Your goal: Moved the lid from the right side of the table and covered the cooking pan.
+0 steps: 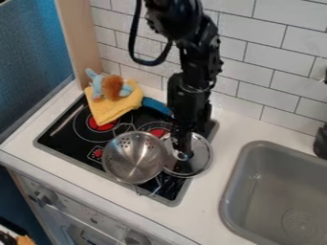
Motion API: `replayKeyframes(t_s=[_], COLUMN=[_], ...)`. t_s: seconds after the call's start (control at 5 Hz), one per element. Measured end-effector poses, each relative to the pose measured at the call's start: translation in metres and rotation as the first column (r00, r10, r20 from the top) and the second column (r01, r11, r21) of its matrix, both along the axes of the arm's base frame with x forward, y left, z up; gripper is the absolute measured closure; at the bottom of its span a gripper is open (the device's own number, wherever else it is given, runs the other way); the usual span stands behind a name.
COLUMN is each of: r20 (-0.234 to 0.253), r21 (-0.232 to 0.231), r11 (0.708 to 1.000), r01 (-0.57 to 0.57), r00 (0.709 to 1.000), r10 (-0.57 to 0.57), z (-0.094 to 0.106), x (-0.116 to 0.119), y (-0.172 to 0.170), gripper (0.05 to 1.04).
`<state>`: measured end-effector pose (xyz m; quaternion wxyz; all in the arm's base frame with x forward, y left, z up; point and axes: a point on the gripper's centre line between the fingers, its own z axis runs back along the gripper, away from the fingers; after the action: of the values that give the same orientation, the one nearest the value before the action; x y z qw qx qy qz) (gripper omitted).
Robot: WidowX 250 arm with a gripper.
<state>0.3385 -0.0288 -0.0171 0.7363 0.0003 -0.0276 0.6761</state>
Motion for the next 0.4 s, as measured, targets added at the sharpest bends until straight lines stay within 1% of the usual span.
replayKeyframes(t_s=[0.2, 0.4], r20=[-0.017, -0.008], r21=[0.039, 0.113], r11=[0.998, 0.989], r01=[-0.056, -0.098], r00=[0.998, 0.995], r10=[0.056, 0.100], z=[-0.008, -0.020], x=[-0.007, -0.008], y=[-0.006, -0.003], gripper=[0.084, 0.084])
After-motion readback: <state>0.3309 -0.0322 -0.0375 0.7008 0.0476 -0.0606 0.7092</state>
